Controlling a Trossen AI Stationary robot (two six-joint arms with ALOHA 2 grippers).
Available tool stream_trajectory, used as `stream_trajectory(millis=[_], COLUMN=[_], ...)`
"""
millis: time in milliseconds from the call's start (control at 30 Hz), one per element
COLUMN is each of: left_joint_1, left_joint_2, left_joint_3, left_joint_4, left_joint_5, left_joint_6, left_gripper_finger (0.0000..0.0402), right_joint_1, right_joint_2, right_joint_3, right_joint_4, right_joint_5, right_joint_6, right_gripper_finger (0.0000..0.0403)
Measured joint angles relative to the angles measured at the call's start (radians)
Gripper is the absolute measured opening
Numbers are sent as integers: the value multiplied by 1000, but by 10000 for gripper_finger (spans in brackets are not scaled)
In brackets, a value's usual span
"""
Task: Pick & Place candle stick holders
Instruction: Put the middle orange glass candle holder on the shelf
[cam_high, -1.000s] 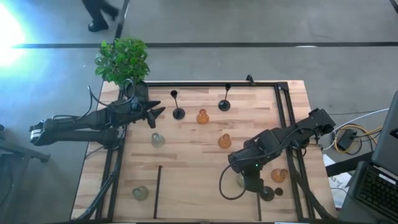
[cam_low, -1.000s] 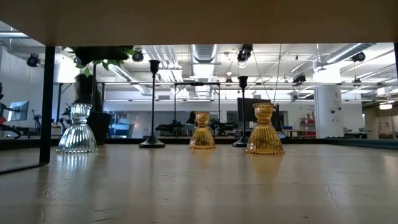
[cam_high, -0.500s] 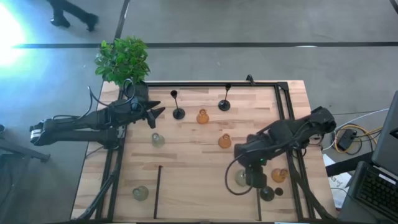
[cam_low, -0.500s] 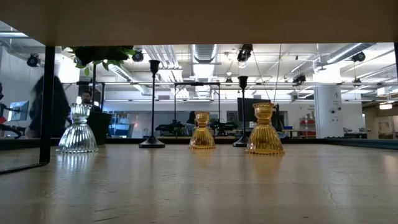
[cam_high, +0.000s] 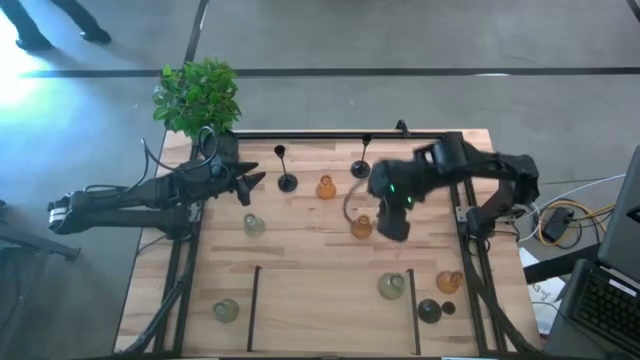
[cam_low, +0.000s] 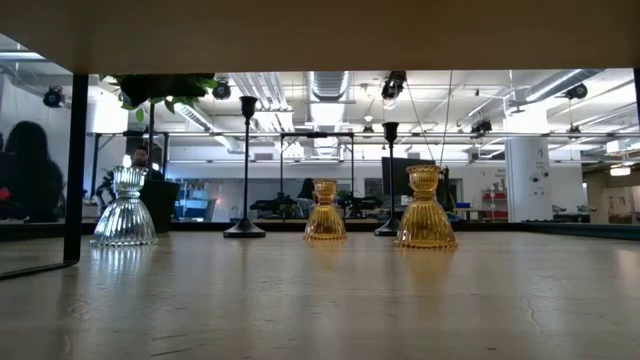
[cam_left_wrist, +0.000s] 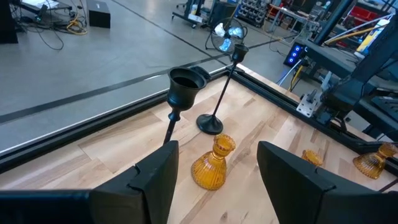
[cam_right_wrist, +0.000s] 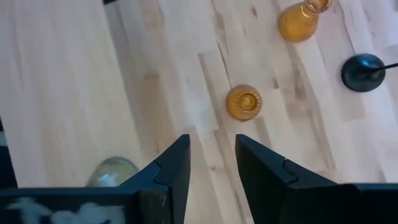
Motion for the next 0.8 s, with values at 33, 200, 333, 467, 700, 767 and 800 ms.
stream_trajectory(millis=[33, 200, 333, 467, 700, 767, 800], left_joint_1=[0, 0, 0, 0, 0, 0, 0], left_joint_2=[0, -1, -1, -1, -1, -1, -1], left_joint_3=[0, 0, 0, 0, 0, 0, 0], left_joint_4=[-1, -38, -56, -57, -68, -81, -86], left_joint_5=[10, 47, 46, 47, 47, 47, 47], left_joint_6=[7, 43, 44, 44, 45, 46, 46], left_gripper_finger=[223, 223, 223, 223, 223, 223, 223], right_joint_1=[-24, -90, -123, -154, -228, -243, -248], right_joint_2=[0, 0, 14, 25, 26, 26, 26], right_joint_3=[-6, -47, -127, -229, -425, -479, -504], right_joint_4=[1, 32, 90, 156, 267, 308, 326], right_joint_5=[-14, -34, -35, -37, -87, -118, -129], right_joint_6=[-22, -78, -80, -18, 120, 121, 123], right_gripper_finger=[117, 121, 129, 134, 136, 139, 141])
